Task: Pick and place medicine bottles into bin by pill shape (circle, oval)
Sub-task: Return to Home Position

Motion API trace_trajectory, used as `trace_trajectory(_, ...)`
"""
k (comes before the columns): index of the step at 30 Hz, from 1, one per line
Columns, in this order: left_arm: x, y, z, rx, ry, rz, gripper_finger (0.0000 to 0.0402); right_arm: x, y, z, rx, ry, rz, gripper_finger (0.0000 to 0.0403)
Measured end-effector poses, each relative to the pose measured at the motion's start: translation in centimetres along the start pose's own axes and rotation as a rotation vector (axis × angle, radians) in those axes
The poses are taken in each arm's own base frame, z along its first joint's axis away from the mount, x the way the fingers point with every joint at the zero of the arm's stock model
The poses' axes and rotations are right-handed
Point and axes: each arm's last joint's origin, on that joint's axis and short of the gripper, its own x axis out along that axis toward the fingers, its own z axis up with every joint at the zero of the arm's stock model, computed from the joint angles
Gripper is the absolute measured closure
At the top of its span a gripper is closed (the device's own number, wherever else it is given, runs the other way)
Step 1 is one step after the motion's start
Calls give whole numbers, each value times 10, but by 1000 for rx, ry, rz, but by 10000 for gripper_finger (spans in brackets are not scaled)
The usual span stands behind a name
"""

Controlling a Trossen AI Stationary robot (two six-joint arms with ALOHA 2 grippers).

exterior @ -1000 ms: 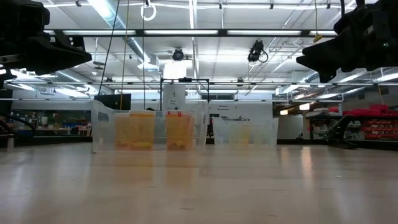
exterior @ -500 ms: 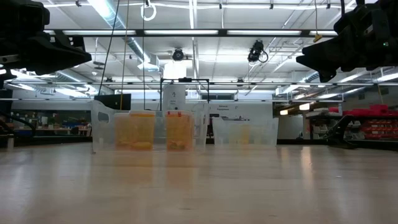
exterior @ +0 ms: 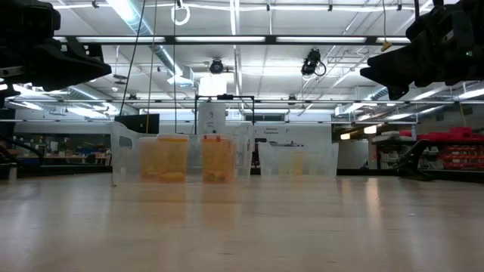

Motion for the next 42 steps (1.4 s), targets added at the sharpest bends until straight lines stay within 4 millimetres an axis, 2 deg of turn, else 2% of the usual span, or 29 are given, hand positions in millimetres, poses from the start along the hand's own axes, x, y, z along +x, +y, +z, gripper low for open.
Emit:
trace_trajectory(31,0,0,0,0,0,0,340,0,0,0,0,0,0,240)
trace_trajectory(42,0,0,0,0,0,0,351,0,0,0,0,0,0,240)
